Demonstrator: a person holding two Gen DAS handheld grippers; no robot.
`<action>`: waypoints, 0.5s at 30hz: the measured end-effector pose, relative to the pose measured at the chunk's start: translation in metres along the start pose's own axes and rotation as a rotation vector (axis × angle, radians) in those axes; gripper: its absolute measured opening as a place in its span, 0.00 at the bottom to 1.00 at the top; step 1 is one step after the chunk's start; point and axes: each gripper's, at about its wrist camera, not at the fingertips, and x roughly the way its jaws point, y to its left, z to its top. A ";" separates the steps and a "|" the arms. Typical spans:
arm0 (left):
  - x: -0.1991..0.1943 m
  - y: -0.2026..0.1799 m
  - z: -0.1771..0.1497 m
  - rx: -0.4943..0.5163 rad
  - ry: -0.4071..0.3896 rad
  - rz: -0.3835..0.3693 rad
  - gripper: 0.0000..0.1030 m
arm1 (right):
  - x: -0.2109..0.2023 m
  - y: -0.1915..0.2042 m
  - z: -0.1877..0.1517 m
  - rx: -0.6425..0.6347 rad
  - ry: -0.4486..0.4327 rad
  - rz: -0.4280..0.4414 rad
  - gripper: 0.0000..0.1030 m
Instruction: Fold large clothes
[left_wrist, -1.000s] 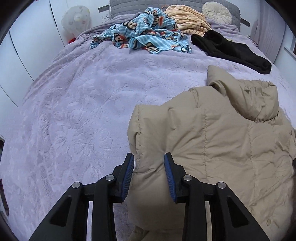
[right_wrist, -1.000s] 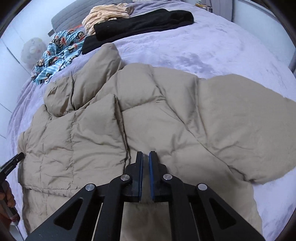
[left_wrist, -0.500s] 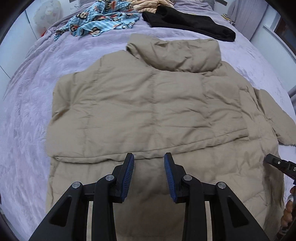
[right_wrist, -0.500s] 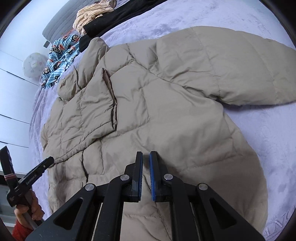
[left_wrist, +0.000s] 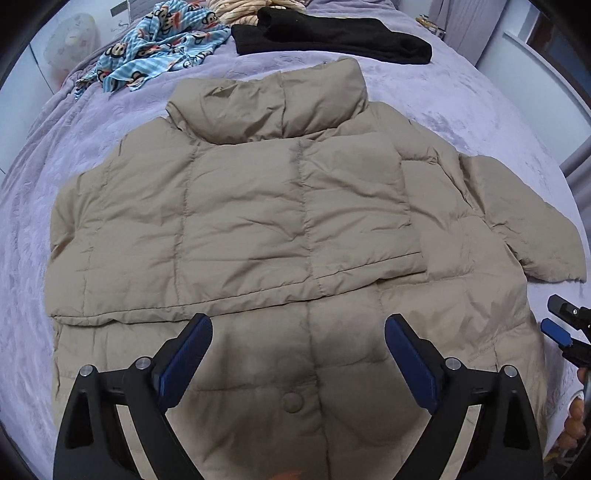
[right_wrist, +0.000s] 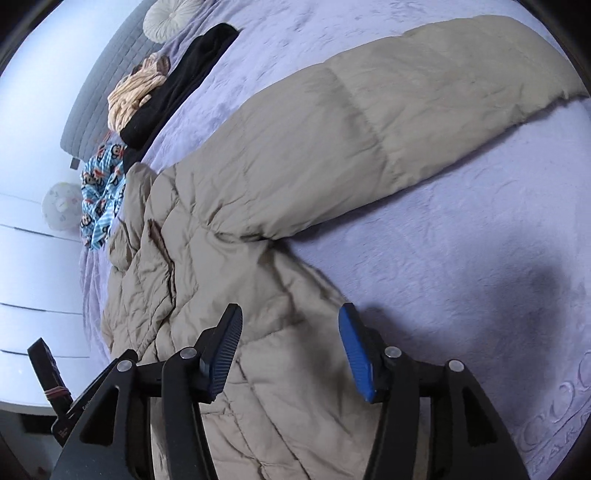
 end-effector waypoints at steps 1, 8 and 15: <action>0.002 -0.004 0.000 0.008 0.006 -0.007 0.92 | -0.003 -0.007 0.003 0.018 -0.013 -0.003 0.72; 0.010 -0.035 0.003 0.056 0.043 -0.046 0.92 | -0.027 -0.070 0.031 0.211 -0.135 0.055 1.00; 0.011 -0.054 0.010 0.060 0.044 -0.055 0.92 | -0.035 -0.116 0.058 0.384 -0.158 0.179 1.00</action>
